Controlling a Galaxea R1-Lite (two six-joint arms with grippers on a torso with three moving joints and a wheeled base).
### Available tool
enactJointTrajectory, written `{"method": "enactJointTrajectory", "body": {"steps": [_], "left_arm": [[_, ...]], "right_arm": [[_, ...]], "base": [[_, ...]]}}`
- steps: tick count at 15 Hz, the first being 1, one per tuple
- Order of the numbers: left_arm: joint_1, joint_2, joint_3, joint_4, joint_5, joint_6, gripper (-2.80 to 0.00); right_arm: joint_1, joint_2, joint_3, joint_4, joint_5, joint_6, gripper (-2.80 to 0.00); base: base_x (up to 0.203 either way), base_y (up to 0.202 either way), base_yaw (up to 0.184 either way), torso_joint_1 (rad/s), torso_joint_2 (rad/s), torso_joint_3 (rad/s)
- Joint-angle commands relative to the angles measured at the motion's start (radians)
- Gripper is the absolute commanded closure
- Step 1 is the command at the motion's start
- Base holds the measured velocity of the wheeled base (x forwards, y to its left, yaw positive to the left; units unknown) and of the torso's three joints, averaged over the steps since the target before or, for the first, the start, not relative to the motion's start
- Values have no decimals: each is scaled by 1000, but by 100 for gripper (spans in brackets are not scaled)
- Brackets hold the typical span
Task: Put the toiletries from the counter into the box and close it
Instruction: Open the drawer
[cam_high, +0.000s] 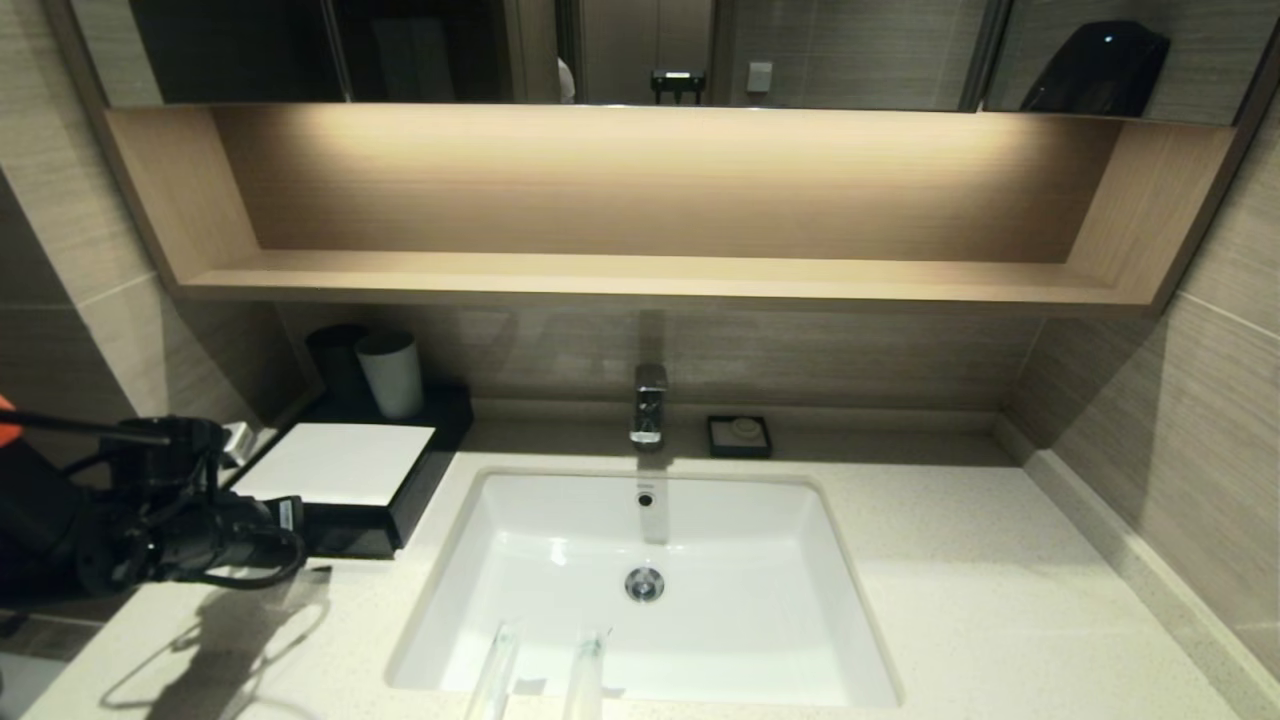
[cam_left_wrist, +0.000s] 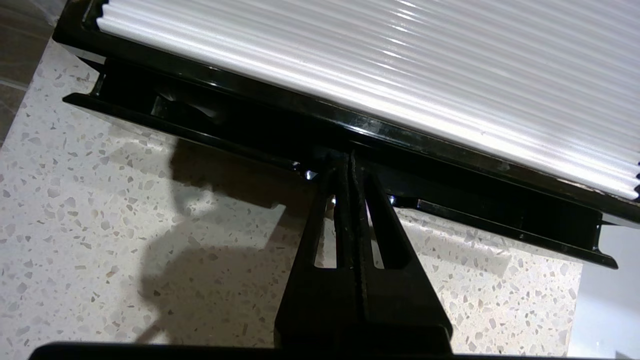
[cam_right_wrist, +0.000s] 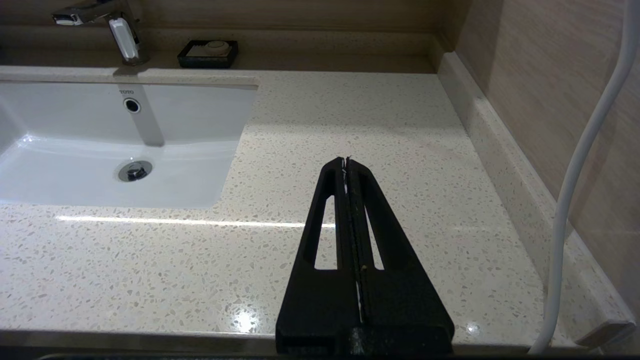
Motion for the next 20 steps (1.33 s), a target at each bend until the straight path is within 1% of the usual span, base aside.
{"method": "enactJointTrajectory", "body": {"steps": [1,13,20], "left_arm": [[1,7,-6,-3,-1,0,0],[-1,40,-53,1,-2,-7,0],[-6,54,-56,4,-1,-5,0]], "right_arm": [[0,0,0,0,0,0,0],[0,0,0,0,0,1,0],[0,-1,0,0,0,0,0]], "base": [[0,0,0,0,0,0],[0,0,0,0,0,0],[0,0,0,0,0,0]]}}
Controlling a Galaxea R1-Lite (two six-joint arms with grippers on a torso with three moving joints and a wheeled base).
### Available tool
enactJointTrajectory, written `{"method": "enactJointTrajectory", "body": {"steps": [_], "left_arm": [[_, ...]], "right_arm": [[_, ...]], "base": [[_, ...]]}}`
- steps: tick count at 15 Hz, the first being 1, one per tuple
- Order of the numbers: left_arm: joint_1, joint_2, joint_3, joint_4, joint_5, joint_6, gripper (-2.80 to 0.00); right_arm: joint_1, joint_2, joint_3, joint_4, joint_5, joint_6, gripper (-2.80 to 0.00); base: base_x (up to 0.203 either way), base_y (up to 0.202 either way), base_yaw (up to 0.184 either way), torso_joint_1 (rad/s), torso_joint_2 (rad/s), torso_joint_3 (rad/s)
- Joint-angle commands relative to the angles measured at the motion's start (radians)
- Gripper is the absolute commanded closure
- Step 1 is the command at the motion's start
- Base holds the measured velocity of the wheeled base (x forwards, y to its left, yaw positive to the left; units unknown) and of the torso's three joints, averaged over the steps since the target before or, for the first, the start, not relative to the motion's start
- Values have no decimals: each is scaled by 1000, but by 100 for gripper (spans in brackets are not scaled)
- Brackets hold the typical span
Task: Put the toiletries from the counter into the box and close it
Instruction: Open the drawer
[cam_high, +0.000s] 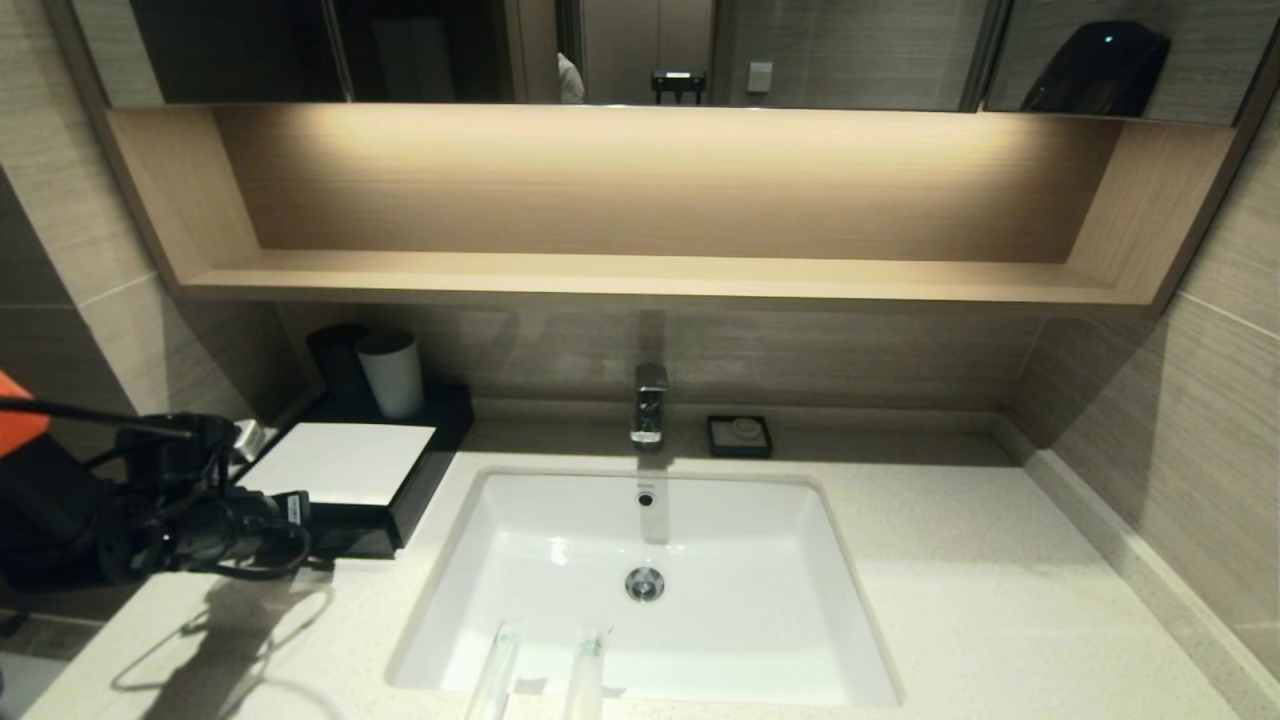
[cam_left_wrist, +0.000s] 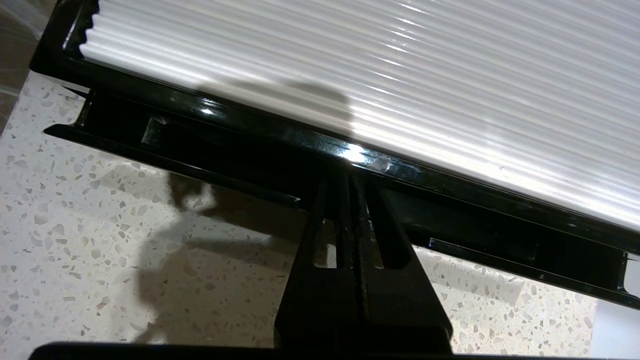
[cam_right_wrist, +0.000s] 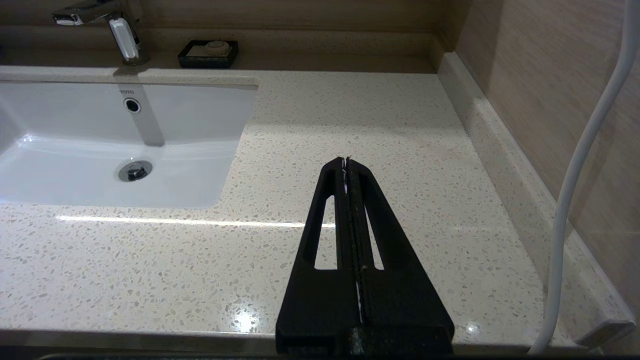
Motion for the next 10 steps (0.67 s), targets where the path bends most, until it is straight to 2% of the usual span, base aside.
{"method": "enactJointTrajectory", "body": {"steps": [1,10], "left_arm": [[-3,4,-1,-2,1,0,0],[-6,3,-13,57,2,4,0]], "right_arm": [[0,-1,0,0,0,-1,0],[0,0,0,0,0,-1,0]], "base": [[0,0,0,0,0,0],[0,0,0,0,0,0]]}}
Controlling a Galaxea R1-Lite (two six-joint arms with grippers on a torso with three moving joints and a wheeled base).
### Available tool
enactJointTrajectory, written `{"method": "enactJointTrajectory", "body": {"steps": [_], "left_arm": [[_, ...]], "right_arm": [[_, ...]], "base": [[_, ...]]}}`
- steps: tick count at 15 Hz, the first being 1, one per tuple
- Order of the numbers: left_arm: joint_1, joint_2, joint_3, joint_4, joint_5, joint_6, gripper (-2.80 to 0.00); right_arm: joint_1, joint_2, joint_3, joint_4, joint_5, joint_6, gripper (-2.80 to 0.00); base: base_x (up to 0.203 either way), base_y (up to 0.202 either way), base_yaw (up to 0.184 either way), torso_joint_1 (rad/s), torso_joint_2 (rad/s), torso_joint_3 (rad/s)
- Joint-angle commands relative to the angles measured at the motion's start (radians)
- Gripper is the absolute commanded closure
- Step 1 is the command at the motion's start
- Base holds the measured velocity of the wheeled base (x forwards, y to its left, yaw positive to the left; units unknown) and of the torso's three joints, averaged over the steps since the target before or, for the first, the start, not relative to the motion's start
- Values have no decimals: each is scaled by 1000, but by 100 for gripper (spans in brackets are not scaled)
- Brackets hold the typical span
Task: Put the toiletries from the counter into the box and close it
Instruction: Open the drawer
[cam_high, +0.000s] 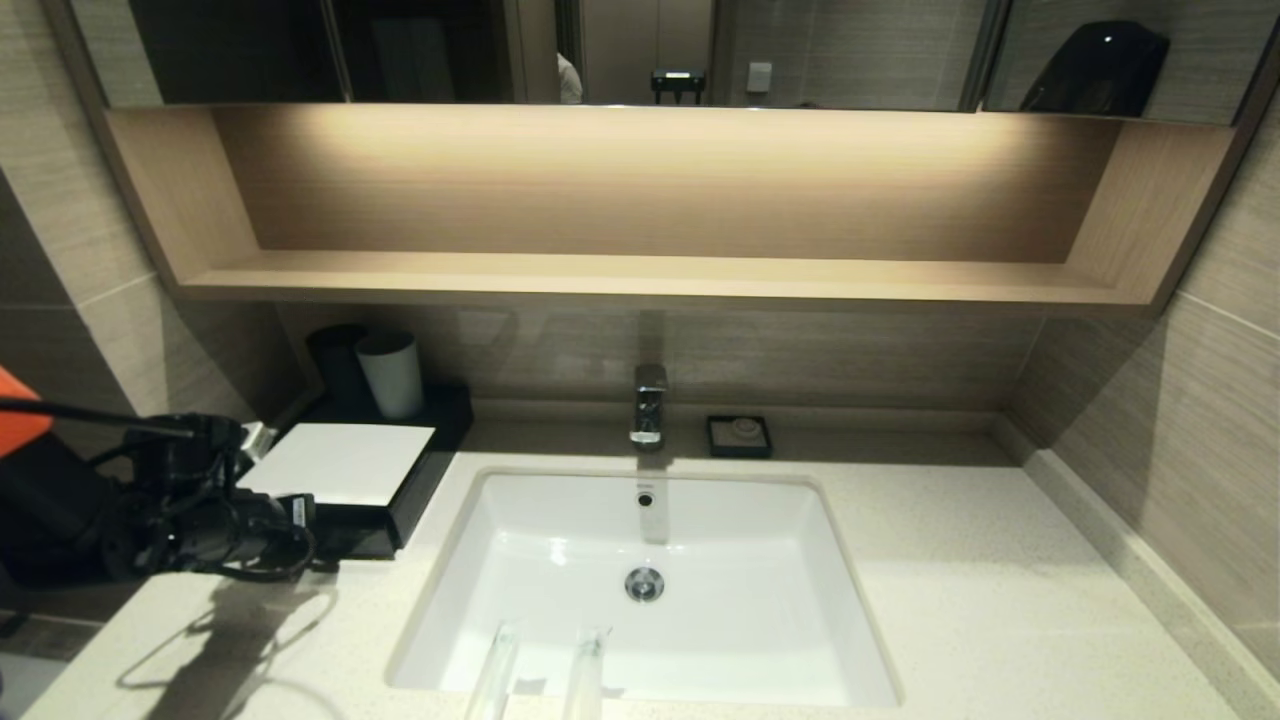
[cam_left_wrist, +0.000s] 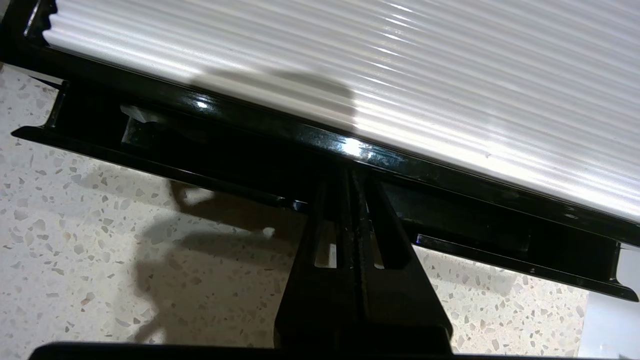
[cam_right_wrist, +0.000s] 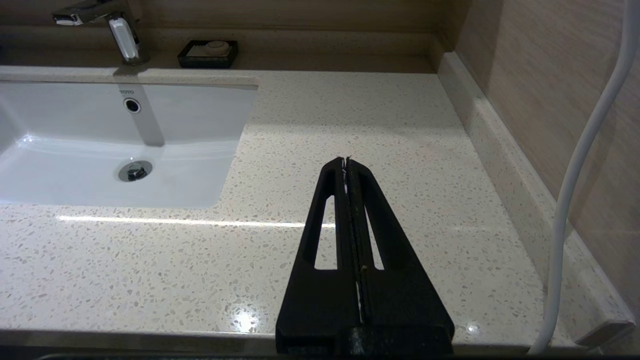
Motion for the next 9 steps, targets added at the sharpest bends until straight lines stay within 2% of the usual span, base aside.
{"method": "enactJointTrajectory", "body": {"steps": [1,9], "left_arm": [[1,-3,-6,24,0,-1,0],[1,-10,-22,83,1,2,0]], "right_arm": [[0,0,0,0,-1,0,0],[0,-2,0,0,-1,0,0]], "base": [[0,0,0,0,0,0],[0,0,0,0,0,0]]}}
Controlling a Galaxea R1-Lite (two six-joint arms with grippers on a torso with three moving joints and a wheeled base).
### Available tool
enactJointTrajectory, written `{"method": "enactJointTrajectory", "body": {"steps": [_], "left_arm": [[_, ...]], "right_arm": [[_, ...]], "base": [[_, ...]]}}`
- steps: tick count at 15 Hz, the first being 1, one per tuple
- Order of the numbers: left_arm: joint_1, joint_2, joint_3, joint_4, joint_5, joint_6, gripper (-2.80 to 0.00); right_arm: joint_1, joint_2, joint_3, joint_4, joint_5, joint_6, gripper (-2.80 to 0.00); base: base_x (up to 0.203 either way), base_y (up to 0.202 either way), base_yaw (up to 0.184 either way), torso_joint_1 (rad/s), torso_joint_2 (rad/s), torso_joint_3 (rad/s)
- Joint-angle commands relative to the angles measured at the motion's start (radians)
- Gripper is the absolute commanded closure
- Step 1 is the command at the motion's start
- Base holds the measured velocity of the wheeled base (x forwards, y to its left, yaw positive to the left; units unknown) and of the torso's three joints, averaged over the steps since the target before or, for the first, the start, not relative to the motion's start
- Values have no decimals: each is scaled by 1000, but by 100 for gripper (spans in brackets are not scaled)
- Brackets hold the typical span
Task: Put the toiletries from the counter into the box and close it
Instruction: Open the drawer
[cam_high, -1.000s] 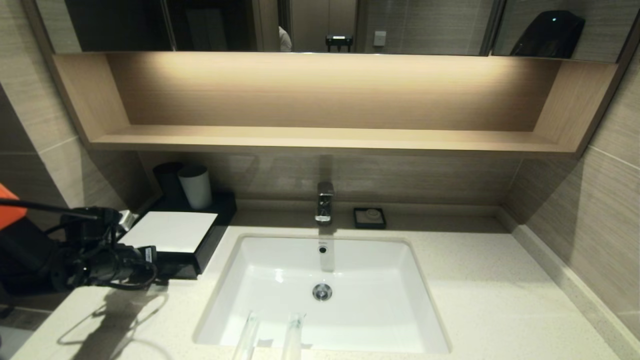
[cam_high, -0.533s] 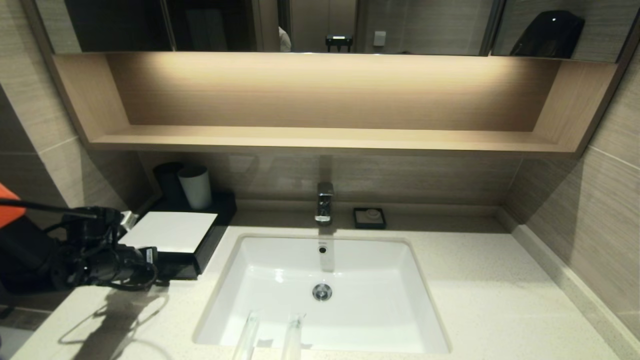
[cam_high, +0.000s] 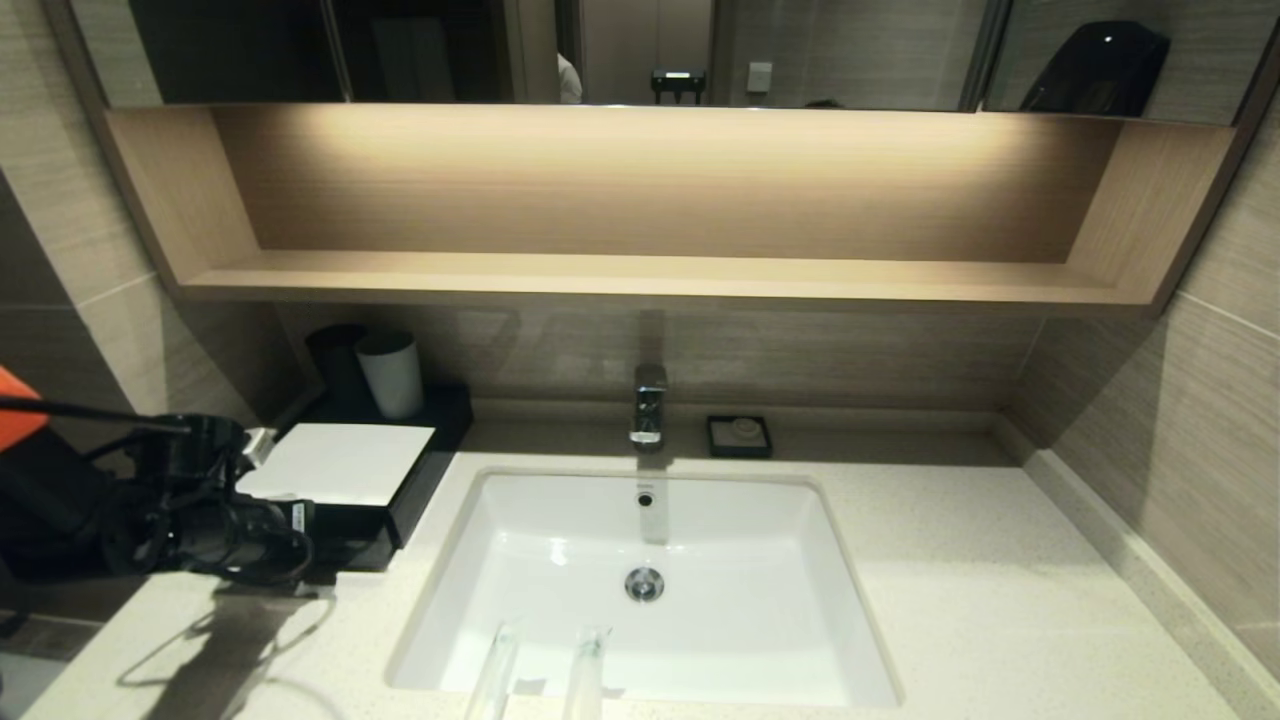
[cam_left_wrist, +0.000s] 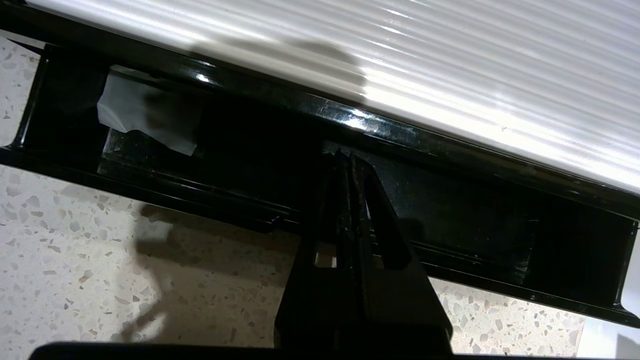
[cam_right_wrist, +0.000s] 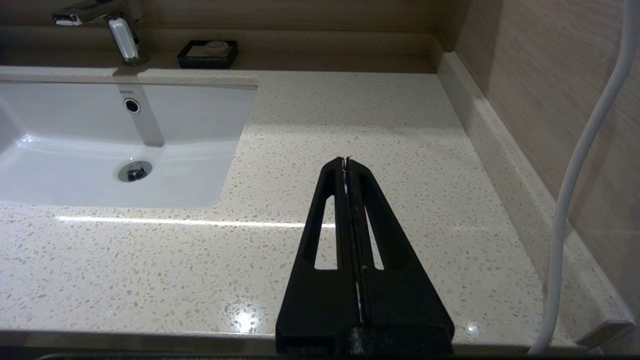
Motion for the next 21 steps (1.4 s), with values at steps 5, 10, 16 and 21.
{"method": "enactJointTrajectory", "body": {"steps": [5,10,16,21], "left_arm": [[2,-16,4,28,0,31,0],[2,-31,8,67,-1,46,0],[2,-65,15,124,-2,64,0],[11,-75,24,146,0,71,0]], "right_arm": [[0,-2,0,0,0,-1,0],[0,-1,0,0,0,-1,0],[0,0,0,0,0,-1,0],[0,0,0,0,0,1,0]], "base": [[0,0,0,0,0,0],[0,0,0,0,0,0],[0,0,0,0,0,0],[0,0,0,0,0,0]]}}
